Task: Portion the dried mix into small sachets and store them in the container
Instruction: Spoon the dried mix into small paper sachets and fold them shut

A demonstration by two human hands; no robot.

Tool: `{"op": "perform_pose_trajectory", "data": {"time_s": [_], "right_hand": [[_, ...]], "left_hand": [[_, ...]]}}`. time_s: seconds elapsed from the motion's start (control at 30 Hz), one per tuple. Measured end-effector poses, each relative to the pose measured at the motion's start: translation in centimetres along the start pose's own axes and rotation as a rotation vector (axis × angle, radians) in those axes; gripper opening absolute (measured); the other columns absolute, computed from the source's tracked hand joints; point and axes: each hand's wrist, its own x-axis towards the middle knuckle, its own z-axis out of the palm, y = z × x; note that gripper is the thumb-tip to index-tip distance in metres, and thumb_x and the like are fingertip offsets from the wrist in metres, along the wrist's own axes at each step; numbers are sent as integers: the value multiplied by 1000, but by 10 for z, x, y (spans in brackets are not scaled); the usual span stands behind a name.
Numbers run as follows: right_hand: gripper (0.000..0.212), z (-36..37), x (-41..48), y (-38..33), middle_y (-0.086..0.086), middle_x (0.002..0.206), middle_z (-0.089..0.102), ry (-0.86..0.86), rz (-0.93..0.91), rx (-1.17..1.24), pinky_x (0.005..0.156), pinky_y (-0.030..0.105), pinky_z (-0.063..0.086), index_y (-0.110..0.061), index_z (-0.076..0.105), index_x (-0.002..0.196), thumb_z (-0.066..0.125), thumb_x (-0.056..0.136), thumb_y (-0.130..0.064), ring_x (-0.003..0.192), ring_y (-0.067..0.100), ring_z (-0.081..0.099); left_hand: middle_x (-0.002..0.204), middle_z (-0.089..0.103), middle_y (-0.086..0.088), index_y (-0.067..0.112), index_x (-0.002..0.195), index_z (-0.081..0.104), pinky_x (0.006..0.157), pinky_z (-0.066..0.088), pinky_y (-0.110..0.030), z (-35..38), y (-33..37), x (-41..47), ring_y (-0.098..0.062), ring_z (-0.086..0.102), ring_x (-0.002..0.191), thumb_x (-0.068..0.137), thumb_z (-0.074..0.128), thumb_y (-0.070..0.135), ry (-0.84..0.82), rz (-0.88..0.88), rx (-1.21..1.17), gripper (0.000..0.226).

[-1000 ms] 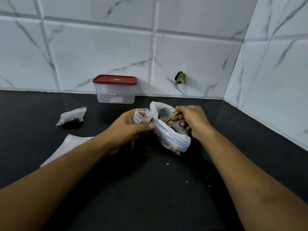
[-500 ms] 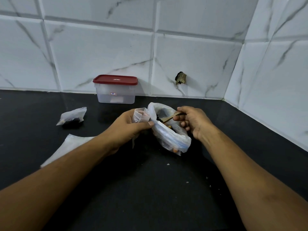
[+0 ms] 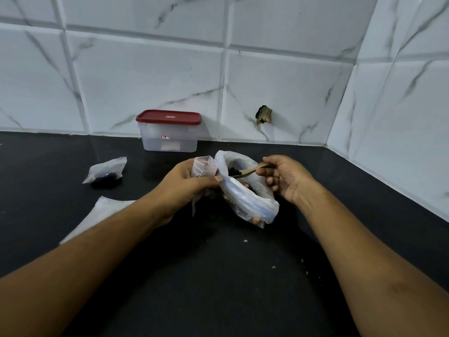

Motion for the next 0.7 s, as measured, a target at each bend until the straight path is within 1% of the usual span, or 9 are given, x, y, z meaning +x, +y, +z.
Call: {"op": "perform_pose_trajectory", "data": {"time_s": [0.03,0.1,0.17,0.2,0.23,0.27,0.37,0.47,0.7], "right_hand": [[19,0,0,0,2,59,69,1,6,15,35,17,26,-9,67,86,59,99,-21,35,8,42],[20,-1,1,-1,2,59,69,6,13,47,34,17,27,-9,67,86,58,99,-21,35,8,42],[21,-2,1,-2,2,59,68,12,8,77,34,15,26,-9,67,85,58,99,-20,35,8,41],[21,-2,1,-2,2,59,68,16,2,95,35,15,26,-9,67,84,58,99,-20,36,8,41],[22,-2,1,-3,2,59,67,18,-5,113,35,15,26,-9,67,84,58,99,-20,37,8,41],[22,-2,0,-4,1,59,67,19,-15,125,36,15,26,-9,68,84,58,100,-21,38,8,41],[22,-1,-4,-8,-1,59,66,14,-53,143,40,16,25,-11,68,84,58,100,-22,40,8,41],[22,2,-13,-14,-2,59,65,4,-89,152,43,18,24,-13,68,81,59,99,-21,40,7,40],[18,16,-31,-23,0,64,68,-51,-147,118,45,20,24,-13,69,82,63,96,-23,42,8,40]], "left_hand": [[107,78,-6,14,122,67,89,61,-33,0,1,0,-28,73,107,92,75,16,3,5,15,32],[100,79,2,17,122,67,75,59,-21,1,4,-2,-13,76,94,91,76,23,17,26,53,33],[93,79,8,19,117,68,67,55,-14,2,5,-4,-4,74,83,89,77,30,46,54,97,31],[91,78,9,20,114,69,66,54,-13,3,6,-4,-2,73,82,88,78,34,62,69,121,30],[91,78,10,22,112,70,67,56,-15,3,6,-5,-3,73,82,87,79,38,80,82,151,31],[93,78,10,24,110,70,71,58,-18,3,5,-5,-4,74,84,84,80,43,104,90,185,33],[95,78,10,28,107,71,87,60,-35,1,3,-4,-8,74,88,78,83,54,161,81,266,41],[97,77,7,29,108,69,91,60,-45,1,1,-4,-12,73,92,75,82,63,160,77,348,48],[103,76,9,29,117,67,90,61,-40,2,3,-5,-9,72,94,74,79,66,148,72,402,58]]}}
